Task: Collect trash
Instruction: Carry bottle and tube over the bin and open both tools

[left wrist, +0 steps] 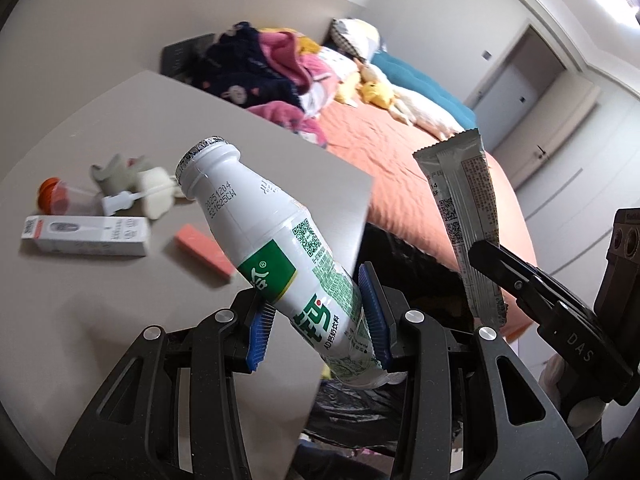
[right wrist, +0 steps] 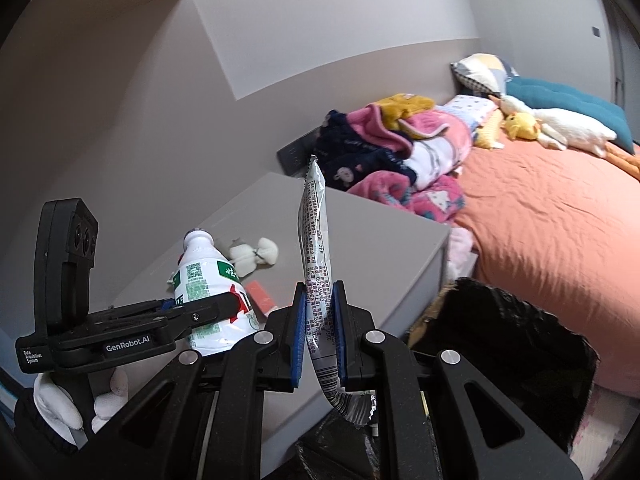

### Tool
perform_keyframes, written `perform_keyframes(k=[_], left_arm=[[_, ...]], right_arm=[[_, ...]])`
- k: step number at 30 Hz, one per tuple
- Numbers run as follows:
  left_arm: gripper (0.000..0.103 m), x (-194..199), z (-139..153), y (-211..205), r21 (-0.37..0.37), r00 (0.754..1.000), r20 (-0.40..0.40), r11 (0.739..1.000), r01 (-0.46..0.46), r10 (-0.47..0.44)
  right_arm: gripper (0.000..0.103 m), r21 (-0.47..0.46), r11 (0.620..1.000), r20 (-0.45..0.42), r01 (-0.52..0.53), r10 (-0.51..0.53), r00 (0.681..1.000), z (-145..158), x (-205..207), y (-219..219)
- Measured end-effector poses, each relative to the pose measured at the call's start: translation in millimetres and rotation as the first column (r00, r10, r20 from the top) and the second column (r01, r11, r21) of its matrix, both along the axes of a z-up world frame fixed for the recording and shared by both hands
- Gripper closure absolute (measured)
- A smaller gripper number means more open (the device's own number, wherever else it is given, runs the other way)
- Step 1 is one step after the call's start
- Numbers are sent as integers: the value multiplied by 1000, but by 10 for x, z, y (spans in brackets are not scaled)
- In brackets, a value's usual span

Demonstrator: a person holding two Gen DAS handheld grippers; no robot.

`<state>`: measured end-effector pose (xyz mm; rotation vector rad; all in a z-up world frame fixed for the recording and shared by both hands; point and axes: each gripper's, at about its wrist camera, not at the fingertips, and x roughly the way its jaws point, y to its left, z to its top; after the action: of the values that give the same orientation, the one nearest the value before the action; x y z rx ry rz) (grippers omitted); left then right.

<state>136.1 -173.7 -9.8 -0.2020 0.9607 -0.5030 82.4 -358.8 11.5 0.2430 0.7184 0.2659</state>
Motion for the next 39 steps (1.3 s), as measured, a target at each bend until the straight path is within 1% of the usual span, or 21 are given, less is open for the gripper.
perform_keyframes(k=[13,22,31,32,33,34,35,36,37,39], left_arm=[[63,-169,66,-504,-5,990,16,990,140,-140],[63,-239,97,-824,-8,975,19,975,222,-222],[62,-265,41,-1202,-19,952,2,952,307,-307],[53,-255,13,-1256,-31,945,-19,945,324,-325],[38,-243,-9,-1285,-33,943,-36,943,331,-332],[7,-224,-34,-1316,-30,941,-59,943,331,-332],[7,-208,-55,-1346,-19,944,-71,946,322,-323],[7,-196,-63,-1364,-13,946,-66,948,317,-317],[7,-194,-70,-1379,-8,947,-62,949,317,-316],[7,-193,-82,-1402,-5,946,-64,948,318,-318]], right_arm=[[89,6,991,25,133,-133,991,45,-394,-440],[89,27,977,30,212,-213,977,68,-609,-726],[89,53,957,20,286,-288,957,75,-783,-1066],[83,61,953,22,297,-299,954,74,-803,-1112],[65,75,947,24,313,-316,949,79,-831,-1165],[52,82,940,23,331,-334,942,84,-848,-1211],[31,90,926,31,367,-371,928,96,-891,-1269],[26,90,905,47,415,-420,906,114,-942,-1322],[26,92,890,59,448,-453,889,131,-980,-1371],[25,101,884,56,456,-462,885,134,-991,-1444]])
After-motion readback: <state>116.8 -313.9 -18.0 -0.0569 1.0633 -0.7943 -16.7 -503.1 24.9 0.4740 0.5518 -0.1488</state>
